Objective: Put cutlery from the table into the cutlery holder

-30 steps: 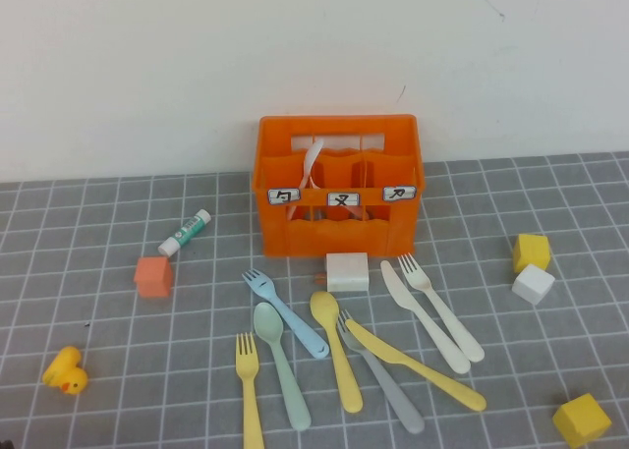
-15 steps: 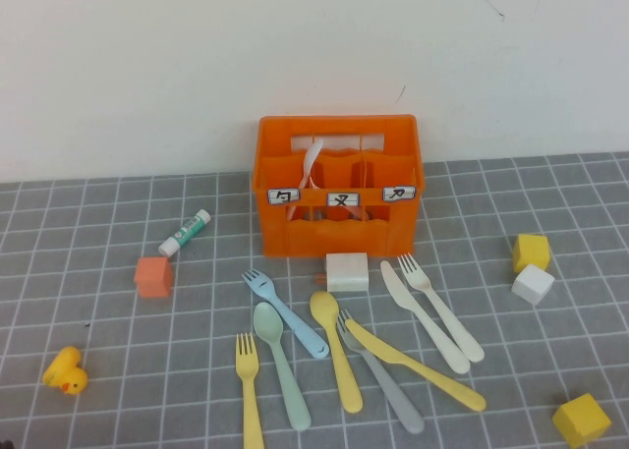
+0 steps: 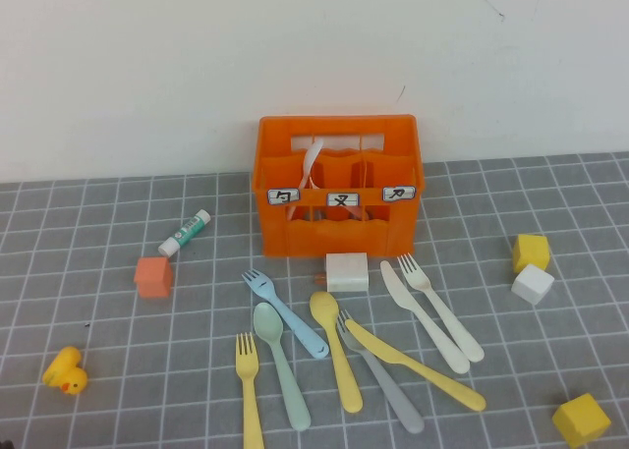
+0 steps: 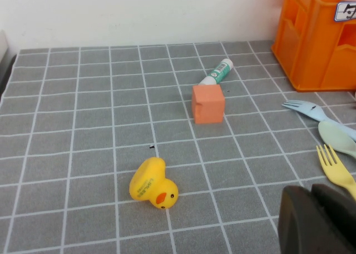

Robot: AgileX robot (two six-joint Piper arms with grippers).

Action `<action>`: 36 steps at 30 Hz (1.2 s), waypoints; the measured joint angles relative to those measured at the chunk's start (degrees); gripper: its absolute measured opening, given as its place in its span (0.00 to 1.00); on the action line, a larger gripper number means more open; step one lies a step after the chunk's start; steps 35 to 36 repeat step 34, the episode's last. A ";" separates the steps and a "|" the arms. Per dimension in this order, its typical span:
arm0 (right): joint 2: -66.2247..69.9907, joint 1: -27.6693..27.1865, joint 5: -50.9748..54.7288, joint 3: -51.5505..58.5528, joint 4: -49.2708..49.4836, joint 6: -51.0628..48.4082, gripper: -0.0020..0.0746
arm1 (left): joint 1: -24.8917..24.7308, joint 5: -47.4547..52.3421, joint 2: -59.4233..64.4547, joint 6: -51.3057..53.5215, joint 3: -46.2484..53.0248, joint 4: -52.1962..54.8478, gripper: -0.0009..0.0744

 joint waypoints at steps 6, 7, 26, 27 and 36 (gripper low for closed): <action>0.00 0.00 0.09 0.00 0.00 1.09 0.03 | 0.00 0.00 0.00 0.00 0.00 0.00 0.01; 0.00 0.00 0.09 0.00 0.00 1.09 0.03 | 0.00 0.00 0.00 0.00 0.00 0.00 0.01; 0.00 -1.95 0.09 0.00 0.10 1.12 0.03 | 0.00 0.00 0.00 0.00 0.00 0.00 0.01; 0.00 -1.95 0.09 0.00 0.10 1.12 0.03 | 0.00 0.00 0.00 0.00 0.00 0.00 0.01; 0.00 -1.95 0.09 0.00 0.10 1.12 0.03 | 0.00 0.00 0.00 -0.14 0.00 0.00 0.01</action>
